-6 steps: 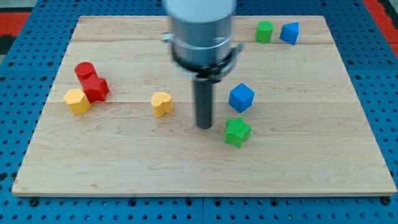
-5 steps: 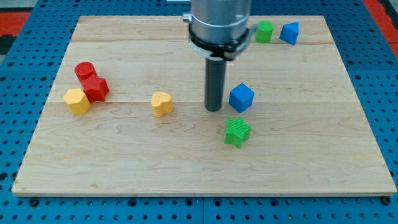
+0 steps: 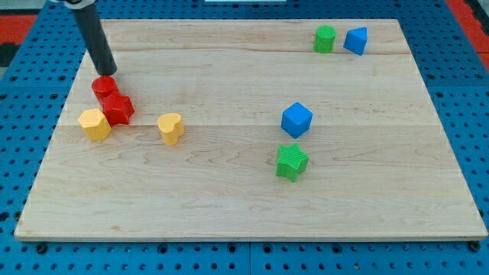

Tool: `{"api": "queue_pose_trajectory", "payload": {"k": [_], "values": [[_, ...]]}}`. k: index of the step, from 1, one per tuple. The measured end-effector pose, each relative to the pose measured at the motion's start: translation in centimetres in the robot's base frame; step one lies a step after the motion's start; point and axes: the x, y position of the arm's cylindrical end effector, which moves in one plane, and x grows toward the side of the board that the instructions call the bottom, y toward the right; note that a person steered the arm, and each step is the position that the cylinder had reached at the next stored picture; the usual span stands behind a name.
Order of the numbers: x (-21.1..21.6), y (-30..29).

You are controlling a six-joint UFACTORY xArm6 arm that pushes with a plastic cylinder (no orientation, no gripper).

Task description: Place the red circle yellow hexagon parallel to red star yellow heart

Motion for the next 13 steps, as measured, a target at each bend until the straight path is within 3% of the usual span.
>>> {"api": "queue_pose_trajectory", "payload": {"k": [5,7,8,10,11,13], "values": [[17.6,10.5],[16.0,21.7],[11.2,20.7],[10.9,10.8],[13.1,9.3],[11.6,5.6]]}}
